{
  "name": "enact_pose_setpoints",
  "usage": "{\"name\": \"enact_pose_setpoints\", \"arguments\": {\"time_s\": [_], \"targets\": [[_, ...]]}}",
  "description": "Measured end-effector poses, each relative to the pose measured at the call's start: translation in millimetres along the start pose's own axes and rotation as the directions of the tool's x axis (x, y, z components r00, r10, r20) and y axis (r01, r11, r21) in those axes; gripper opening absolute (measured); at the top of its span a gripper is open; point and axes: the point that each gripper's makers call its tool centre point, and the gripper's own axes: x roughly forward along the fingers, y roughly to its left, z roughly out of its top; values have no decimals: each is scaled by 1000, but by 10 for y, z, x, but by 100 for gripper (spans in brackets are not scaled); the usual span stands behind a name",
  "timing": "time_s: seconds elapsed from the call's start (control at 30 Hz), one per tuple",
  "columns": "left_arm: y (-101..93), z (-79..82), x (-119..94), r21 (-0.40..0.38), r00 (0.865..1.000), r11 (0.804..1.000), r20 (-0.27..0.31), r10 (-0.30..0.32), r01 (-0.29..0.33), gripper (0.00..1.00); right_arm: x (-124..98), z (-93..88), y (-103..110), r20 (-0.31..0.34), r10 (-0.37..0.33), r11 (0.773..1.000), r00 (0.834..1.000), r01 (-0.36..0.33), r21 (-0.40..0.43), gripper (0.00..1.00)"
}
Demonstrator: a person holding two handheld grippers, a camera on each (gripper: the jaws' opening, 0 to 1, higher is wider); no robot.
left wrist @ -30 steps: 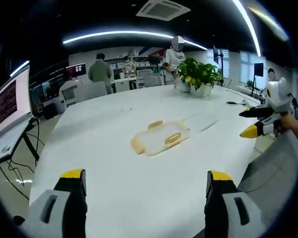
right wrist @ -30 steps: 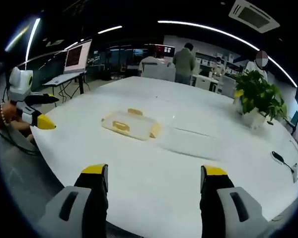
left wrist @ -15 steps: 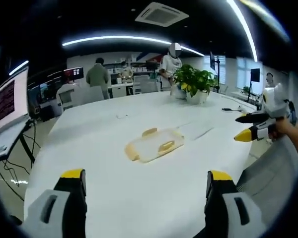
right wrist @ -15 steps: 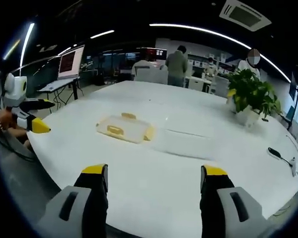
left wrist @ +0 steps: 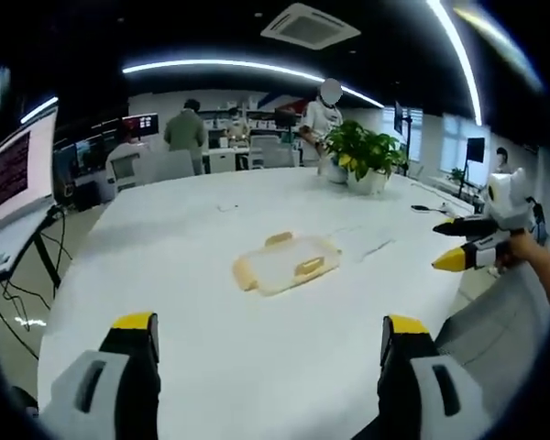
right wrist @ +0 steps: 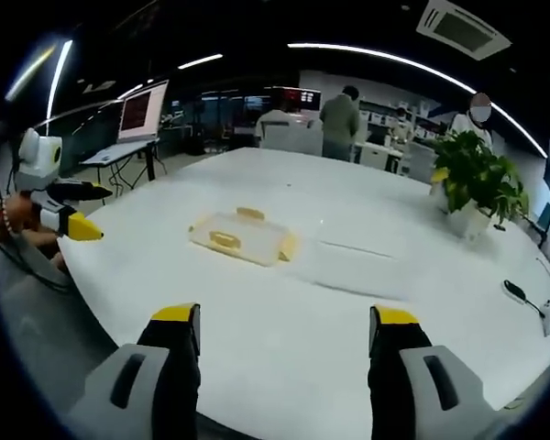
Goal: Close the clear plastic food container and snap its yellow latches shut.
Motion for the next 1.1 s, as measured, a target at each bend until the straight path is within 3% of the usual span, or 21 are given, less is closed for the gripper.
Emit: {"name": "enact_pose_setpoints", "arguments": {"time_s": [0.1, 0.4, 0.57, 0.93, 1.1], "targets": [[-38, 49, -16, 18, 1000, 1000, 23, -2, 2, 99, 3, -13, -6, -2, 5, 1000, 1000, -5, 4, 75], [-38, 36, 10, 16, 1000, 1000, 11, -10, 10, 99, -3, -4, -39, 7, -3, 999, 1000, 3, 32, 75], [-52, -29, 29, 21, 1000, 1000, -23, -12, 13, 99, 10, -14, -22, -1, 10, 999, 1000, -9, 31, 75], [-19, -28, 25, 11, 1000, 1000, -25, -3, 3, 99, 30, -27, 31, -8, 43, 998, 999, -43, 40, 75], [-35, -92, 51, 37, 999, 999, -54, -4, 6, 99, 20, 67, 68, 40, 72, 996, 997, -74, 42, 70]]}}
